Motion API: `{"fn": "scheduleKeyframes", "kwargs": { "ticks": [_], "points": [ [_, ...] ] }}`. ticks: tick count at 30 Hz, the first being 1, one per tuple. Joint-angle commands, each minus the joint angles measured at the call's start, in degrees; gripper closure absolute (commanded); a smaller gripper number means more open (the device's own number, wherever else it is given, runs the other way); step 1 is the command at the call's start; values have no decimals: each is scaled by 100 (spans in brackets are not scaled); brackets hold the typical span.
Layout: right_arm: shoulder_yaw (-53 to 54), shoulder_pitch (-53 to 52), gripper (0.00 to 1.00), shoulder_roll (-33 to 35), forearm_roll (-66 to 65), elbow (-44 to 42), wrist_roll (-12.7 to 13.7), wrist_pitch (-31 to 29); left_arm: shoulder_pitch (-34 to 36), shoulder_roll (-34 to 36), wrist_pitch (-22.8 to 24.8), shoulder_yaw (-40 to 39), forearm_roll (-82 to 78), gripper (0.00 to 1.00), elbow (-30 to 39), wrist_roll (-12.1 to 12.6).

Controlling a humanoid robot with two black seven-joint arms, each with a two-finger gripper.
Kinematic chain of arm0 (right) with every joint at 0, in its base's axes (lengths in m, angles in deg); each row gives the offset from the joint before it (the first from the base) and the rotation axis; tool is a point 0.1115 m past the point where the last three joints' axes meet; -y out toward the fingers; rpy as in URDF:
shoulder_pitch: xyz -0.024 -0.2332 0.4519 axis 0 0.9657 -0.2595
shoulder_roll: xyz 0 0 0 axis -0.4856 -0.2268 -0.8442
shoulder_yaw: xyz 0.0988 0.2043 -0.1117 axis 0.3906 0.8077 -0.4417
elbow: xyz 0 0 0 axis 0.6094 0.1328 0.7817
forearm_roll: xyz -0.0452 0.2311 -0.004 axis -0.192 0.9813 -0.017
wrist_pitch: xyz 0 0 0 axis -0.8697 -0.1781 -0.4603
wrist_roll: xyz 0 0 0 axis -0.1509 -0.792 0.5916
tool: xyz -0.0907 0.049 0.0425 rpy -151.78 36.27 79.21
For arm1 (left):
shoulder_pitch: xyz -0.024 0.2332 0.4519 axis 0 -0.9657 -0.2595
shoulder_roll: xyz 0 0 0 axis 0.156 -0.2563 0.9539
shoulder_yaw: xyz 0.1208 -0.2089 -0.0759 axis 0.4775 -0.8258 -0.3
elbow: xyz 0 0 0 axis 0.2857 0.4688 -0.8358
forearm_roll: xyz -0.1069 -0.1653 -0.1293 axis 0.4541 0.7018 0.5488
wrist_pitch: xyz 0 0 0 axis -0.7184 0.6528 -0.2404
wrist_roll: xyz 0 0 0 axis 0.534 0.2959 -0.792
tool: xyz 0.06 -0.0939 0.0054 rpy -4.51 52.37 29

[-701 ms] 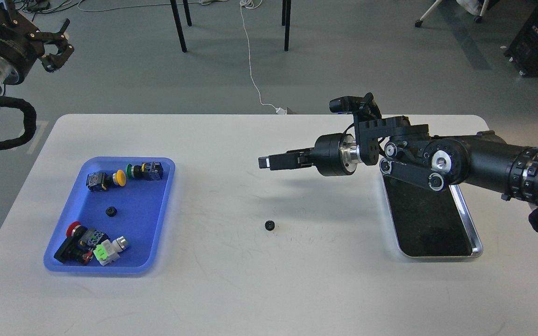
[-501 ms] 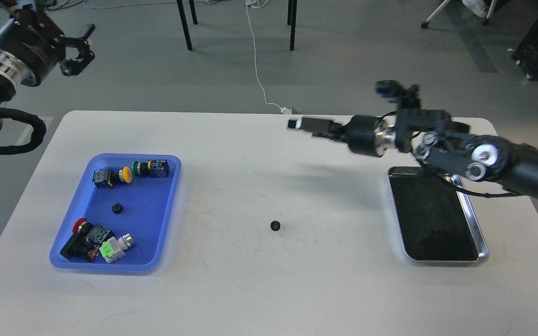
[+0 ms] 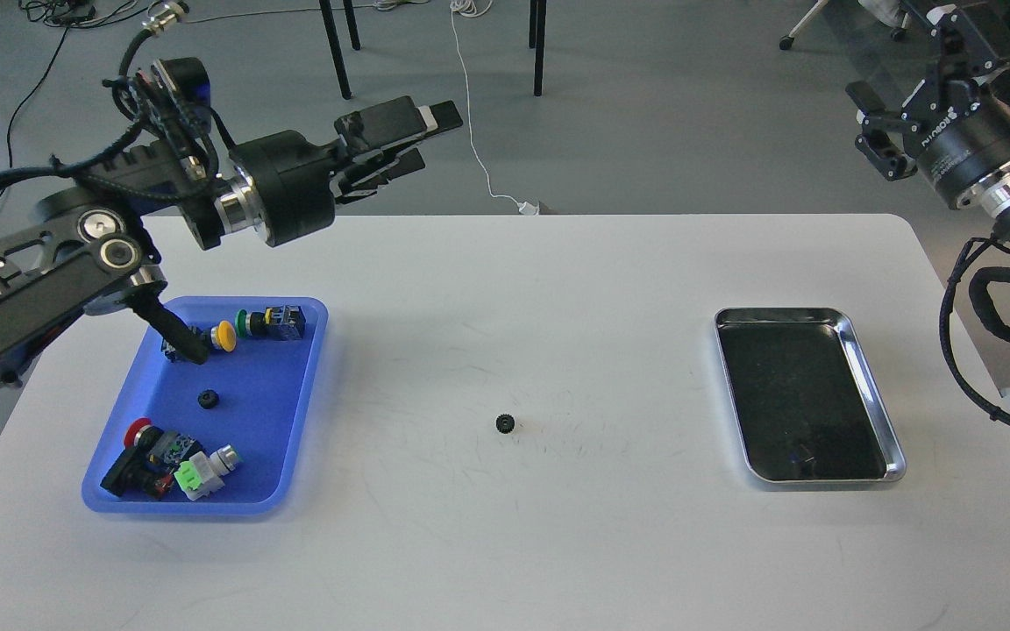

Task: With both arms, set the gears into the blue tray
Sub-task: 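Withdraw the right arm and reach the left gripper toward the ring, then grasp the second black ring on the table with the left gripper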

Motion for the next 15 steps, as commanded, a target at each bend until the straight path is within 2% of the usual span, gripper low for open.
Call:
{"fn": "scheduleKeyframes", "kwargs": {
  "ticks": [1,9,13,15],
  "points": [
    [51,361,2,106,757,-2,0,-383,-16,-325,-19,395,-1491,2,89,-3],
    [340,1258,2,115,1181,-2,0,-653,-77,-967,-273,1336,-4603,5,-25,-21],
    [596,1540,2,115,1181,15,0,-653,-261,-1187,-879,1968,-6342,10,-577,-21],
    [614,1558,2,115,1181,15,0,-653,-445,-1266,-1222,2110,-6507,11,-745,-38]
  ]
}}
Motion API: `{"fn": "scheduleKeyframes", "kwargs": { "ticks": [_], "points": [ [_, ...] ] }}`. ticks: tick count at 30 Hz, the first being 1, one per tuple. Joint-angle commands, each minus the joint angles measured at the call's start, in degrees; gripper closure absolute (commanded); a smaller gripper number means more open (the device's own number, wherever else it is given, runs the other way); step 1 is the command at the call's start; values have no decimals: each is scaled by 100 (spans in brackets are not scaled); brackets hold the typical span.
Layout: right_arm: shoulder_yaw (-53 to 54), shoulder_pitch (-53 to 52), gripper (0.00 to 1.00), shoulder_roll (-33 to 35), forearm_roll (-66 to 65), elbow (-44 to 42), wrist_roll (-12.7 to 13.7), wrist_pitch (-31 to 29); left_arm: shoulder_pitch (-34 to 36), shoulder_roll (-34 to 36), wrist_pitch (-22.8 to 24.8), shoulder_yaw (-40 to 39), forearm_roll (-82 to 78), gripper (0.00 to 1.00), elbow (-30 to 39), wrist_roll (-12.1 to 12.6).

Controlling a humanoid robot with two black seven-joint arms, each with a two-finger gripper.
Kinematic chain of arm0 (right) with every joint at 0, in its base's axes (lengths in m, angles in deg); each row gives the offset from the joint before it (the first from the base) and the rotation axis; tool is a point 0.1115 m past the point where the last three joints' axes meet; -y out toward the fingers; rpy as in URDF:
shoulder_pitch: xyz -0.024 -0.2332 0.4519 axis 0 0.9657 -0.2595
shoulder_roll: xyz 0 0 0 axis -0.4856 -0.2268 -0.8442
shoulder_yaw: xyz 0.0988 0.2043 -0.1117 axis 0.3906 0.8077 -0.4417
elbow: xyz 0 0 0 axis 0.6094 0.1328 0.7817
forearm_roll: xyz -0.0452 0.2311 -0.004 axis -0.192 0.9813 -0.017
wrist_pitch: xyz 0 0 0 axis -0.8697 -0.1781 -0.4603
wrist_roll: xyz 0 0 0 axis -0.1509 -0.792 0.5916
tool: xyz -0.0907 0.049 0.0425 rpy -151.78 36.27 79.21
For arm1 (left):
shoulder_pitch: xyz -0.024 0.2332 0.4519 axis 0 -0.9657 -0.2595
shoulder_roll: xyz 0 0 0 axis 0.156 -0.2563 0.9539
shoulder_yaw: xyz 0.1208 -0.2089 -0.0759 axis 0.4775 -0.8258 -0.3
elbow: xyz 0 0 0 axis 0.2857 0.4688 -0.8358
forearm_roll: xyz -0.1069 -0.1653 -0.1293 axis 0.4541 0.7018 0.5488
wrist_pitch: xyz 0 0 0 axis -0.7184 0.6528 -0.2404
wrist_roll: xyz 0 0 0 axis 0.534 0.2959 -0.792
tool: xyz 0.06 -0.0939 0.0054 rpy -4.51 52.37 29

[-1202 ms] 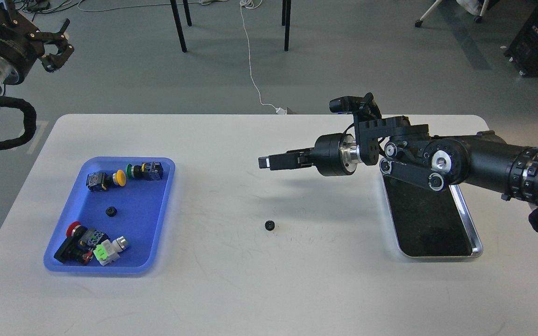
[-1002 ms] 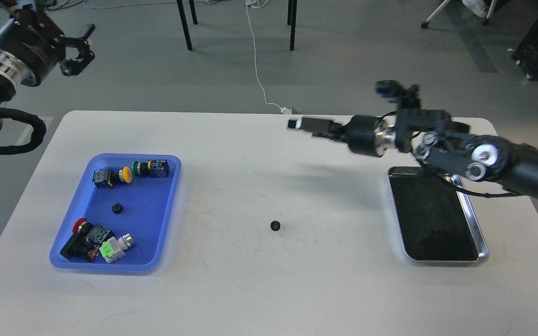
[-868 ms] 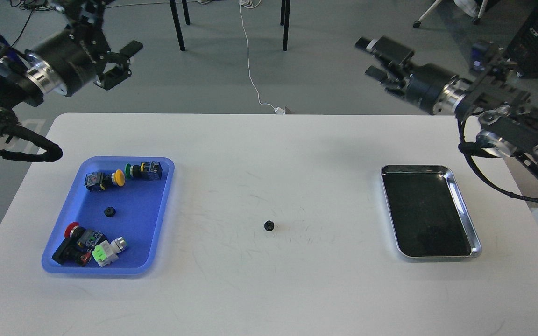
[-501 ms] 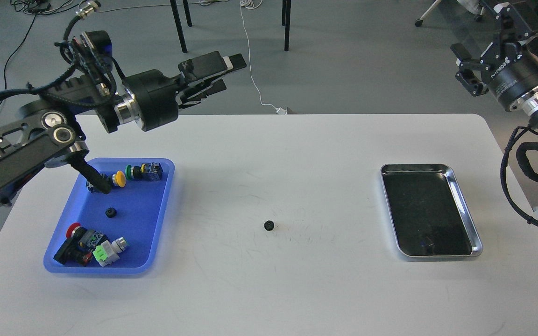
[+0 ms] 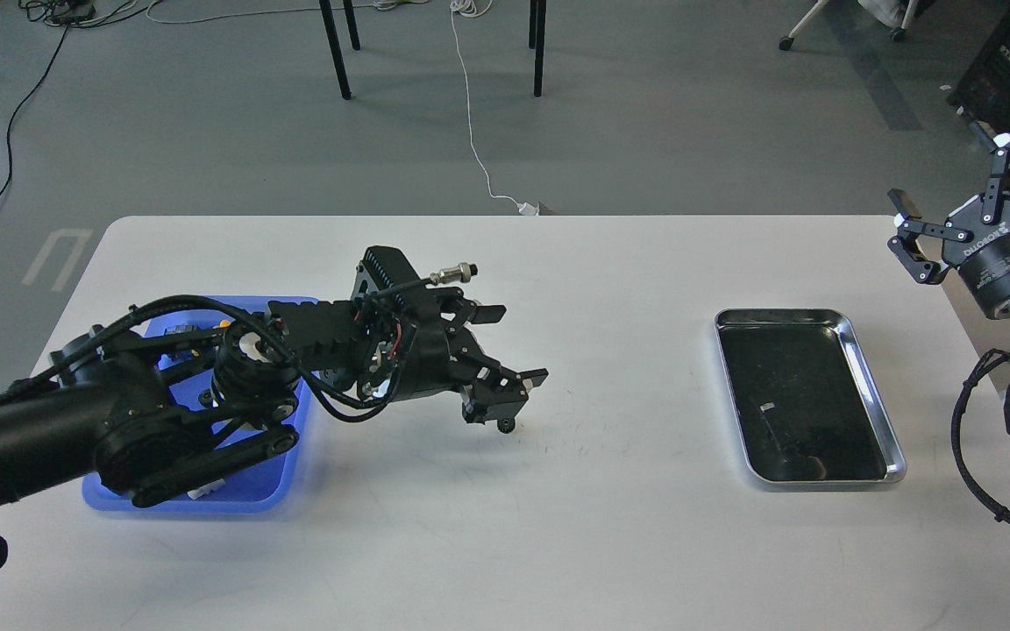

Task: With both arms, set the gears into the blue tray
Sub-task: 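Grasp the second black ring on the table with the left gripper, then carry the ring into the blue tray beside the first and release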

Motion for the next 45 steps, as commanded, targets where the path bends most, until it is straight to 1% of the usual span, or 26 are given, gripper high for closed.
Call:
{"fn": "scheduleKeyframes", "kwargs": {
  "ticks": [1,5,12,13,19,21,24,28,29,31,32,33,37,40,42,45],
  "points": [
    [55,82,2,-3,1,3,0,-1,-333,-162,-572,288,-563,14,-329,-24],
    [63,82,2,-3,1,12,0,-1,-624,-206,-582,280,-563,25,-443,-24],
    [81,74,2,-11,1,21,0,-1,-677,-768,-591,289,-563,41,-1093,-15],
    [81,74,2,-11,1,21,0,-1,-712,-821,-591,289,-563,42,-1137,-15],
    [99,74,2,-3,1,21,0,-1,-861,-910,-591,280,-563,43,-1515,-15],
    [98,74,2,-3,-17,21,0,-1,-862,-901,-591,271,-563,45,-1524,-15],
    [98,74,2,-3,-17,21,0,-1,-870,-892,-591,271,-563,51,-1524,-33],
    [98,74,2,-3,-17,21,0,-1,-888,-839,-591,262,-563,64,-1463,-33],
    [98,74,2,-3,-17,21,0,-1,-888,-831,-591,245,-563,69,-1463,-42],
    [98,65,2,-3,-17,21,0,-1,-949,-813,-591,236,-563,84,-1445,-33],
    [98,65,2,-3,-17,21,0,-1,-958,-813,-591,227,-563,88,-1454,-33],
    [98,65,2,-3,-17,30,0,-1,-958,-813,-591,218,-563,90,-1445,-33],
    [98,65,2,6,-17,21,0,-1,-941,-778,-599,174,-563,92,-1401,-33],
    [98,47,2,6,-17,21,0,-1,-941,-682,-599,43,-563,92,-1209,-24],
    [116,39,2,6,-17,21,0,-1,-941,-480,-608,-167,-563,92,-902,-33],
    [125,21,2,41,-17,21,0,-1,-958,248,-608,-502,-563,91,-147,-33]
  ]
}}
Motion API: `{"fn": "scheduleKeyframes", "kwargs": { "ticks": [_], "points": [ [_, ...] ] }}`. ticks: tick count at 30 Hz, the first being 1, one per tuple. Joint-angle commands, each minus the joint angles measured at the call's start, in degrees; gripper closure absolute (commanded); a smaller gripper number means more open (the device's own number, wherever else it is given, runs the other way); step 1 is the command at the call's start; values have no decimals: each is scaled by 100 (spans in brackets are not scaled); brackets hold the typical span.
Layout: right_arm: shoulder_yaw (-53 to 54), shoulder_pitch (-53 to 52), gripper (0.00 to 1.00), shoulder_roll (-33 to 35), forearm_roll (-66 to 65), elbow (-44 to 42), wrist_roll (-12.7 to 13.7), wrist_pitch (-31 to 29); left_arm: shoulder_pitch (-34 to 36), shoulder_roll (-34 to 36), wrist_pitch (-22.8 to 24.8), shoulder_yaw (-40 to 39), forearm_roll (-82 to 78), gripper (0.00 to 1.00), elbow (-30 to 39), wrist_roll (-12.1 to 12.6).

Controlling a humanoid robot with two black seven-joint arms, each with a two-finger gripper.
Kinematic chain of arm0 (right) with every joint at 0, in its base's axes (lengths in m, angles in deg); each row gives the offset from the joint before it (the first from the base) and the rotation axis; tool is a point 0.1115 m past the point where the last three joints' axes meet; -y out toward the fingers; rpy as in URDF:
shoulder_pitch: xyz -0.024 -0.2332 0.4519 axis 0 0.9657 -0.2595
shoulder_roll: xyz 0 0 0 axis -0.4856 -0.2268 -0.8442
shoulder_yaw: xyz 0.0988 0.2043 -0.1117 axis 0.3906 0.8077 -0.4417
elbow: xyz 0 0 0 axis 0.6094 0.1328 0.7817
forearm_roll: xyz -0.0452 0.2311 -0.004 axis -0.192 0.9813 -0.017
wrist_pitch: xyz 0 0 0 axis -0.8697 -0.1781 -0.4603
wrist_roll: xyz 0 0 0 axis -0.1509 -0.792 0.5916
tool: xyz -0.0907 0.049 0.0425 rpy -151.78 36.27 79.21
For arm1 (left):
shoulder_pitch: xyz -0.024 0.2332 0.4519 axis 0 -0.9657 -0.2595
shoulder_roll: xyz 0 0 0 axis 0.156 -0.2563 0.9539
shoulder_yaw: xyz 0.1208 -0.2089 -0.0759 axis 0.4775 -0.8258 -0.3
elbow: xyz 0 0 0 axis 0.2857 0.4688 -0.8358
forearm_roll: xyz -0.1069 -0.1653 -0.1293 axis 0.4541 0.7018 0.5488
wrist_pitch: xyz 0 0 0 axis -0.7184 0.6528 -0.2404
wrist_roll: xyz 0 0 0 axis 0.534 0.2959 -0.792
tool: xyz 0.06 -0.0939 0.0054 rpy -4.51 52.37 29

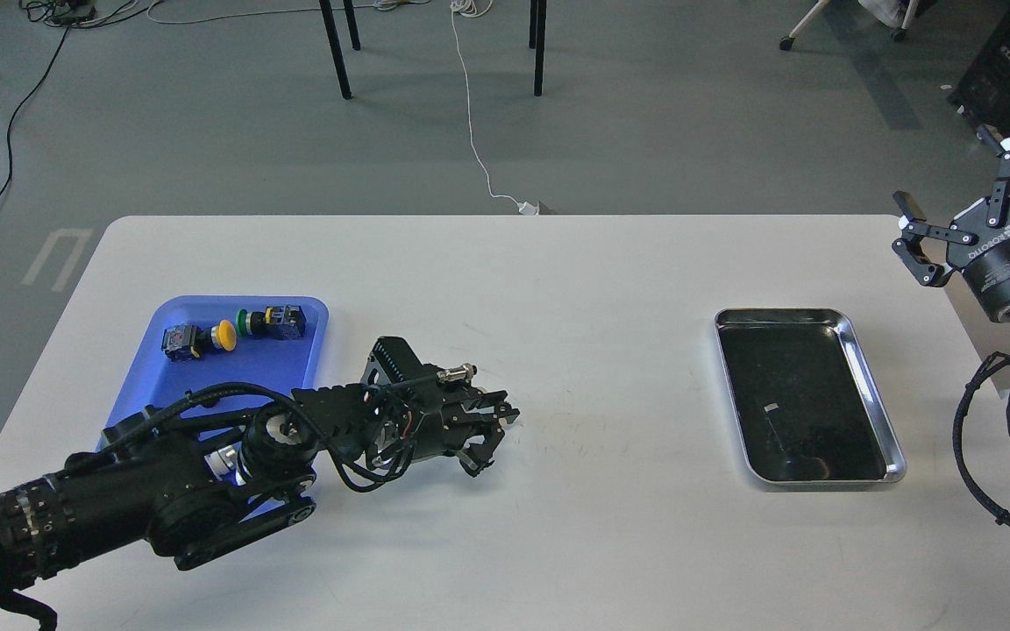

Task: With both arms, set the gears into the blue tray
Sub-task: 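Carry the ring into the blue tray beside the first and release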

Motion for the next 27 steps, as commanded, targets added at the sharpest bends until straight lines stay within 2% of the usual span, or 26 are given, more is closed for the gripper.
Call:
{"fn": "scheduleKeyframes", "kwargs": {
  "ticks": [1,6,10,14,20,27],
  "points": [
    [6,-13,2,69,0,0,0,0,-15,942,-4,-332,1,91,805,-5],
    [15,-22,2,131,0,0,0,0,-15,2472,-13,-376,687,90,1001,-40],
    [15,-22,2,122,0,0,0,0,-93,3151,-13,-271,1101,90,721,-207],
    [15,-57,2,78,0,0,0,0,-366,3196,-39,-271,1136,90,404,-234],
    [15,-154,2,130,0,9,0,0,-542,3134,-136,-262,1136,89,368,-208],
    [6,-207,2,148,0,9,0,0,-586,2774,-136,-148,1136,85,-28,-199]
  ]
}}
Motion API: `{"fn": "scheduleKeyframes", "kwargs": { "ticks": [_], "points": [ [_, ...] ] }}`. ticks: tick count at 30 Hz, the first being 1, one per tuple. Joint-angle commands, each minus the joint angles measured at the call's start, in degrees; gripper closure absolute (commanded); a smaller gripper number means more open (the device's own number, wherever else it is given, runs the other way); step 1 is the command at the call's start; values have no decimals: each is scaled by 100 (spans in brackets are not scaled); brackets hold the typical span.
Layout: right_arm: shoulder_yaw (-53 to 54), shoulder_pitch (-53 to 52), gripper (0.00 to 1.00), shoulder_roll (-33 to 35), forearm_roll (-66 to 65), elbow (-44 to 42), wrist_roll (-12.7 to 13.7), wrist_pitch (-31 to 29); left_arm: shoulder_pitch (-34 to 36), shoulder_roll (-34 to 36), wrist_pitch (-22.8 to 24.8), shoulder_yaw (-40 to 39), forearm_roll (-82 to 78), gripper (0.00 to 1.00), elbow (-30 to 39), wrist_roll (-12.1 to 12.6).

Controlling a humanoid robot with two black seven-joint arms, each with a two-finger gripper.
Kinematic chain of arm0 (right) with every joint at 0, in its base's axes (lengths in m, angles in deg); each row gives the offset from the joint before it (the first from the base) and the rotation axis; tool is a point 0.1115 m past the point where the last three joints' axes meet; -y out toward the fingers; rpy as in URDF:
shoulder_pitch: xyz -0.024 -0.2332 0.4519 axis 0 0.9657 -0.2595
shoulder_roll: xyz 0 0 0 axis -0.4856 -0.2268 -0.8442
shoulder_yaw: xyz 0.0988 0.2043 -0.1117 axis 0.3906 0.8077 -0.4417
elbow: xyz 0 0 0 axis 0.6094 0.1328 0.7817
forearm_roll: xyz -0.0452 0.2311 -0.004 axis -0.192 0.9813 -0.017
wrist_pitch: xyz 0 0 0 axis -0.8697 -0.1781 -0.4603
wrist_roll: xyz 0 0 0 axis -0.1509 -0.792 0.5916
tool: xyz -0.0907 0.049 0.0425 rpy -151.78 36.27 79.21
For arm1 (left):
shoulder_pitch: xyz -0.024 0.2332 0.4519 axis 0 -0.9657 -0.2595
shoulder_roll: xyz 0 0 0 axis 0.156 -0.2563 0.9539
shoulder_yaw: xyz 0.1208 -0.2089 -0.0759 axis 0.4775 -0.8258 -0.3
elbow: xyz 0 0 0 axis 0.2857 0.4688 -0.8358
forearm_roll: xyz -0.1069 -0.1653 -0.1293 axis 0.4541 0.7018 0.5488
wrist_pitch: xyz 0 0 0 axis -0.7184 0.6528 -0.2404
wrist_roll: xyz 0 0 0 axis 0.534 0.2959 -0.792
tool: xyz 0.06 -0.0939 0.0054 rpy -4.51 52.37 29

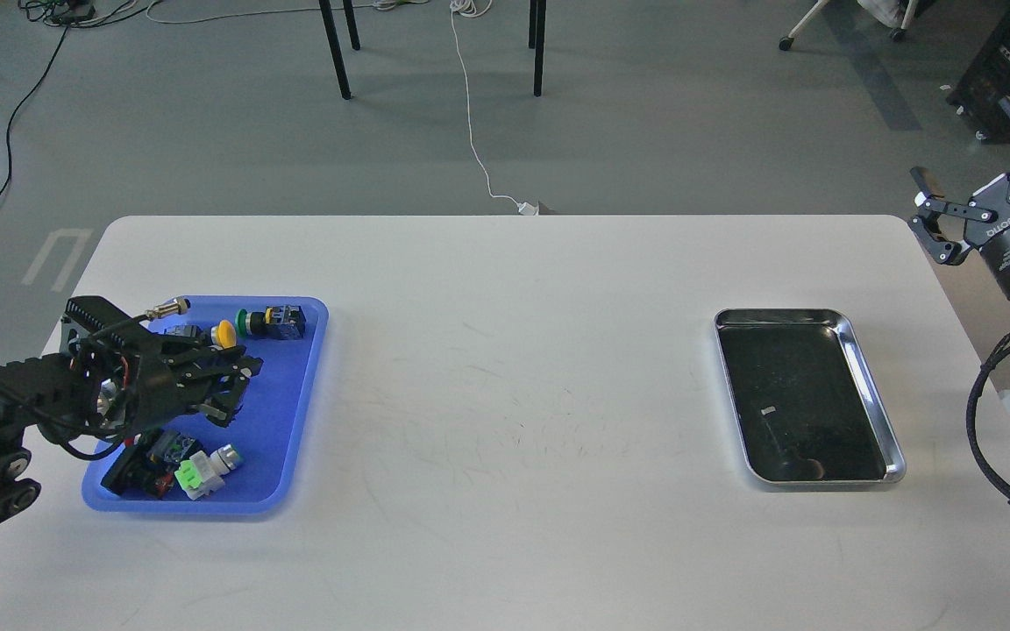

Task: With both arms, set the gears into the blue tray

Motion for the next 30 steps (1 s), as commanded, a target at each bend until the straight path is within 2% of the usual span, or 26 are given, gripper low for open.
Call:
{"fn": "scheduleKeyframes", "kwargs": {
  "ticks": [1,3,4,5,6,7,12,16,20,25,30],
  "points": [
    [-9,-1,2,12,0,2,0,0,-10,-120,0,69,-1,85,-85,6],
    [-9,-1,2,4,0,-7,0,0,-10,-137,0,87,-1,82,-85,6],
    [-9,-1,2,4,0,2,0,0,-18,-172,0,87,7,77,-85,6],
    [-9,-1,2,4,0,-7,0,0,-10,-190,0,87,8,68,-93,6],
    [-9,-1,2,4,0,-7,0,0,-10,-190,0,95,8,52,-93,14],
    [0,-1,2,4,0,-7,0,0,-10,-190,-8,95,8,45,-93,15],
    [9,-1,2,4,0,-16,0,0,-1,-164,-17,52,16,39,-93,-12],
    [52,-9,2,4,0,-25,0,0,52,-164,-262,-229,488,20,-85,-47],
    [175,-106,2,-14,-9,-77,0,0,104,-190,-413,-853,2402,13,-85,-29],
    [465,-185,2,-66,0,-77,0,0,535,-391,-413,-1660,5748,6,-102,-29],
    [948,-194,2,-215,0,-42,0,357,606,-533,-395,-2496,8774,4,-444,-29]
  ]
}}
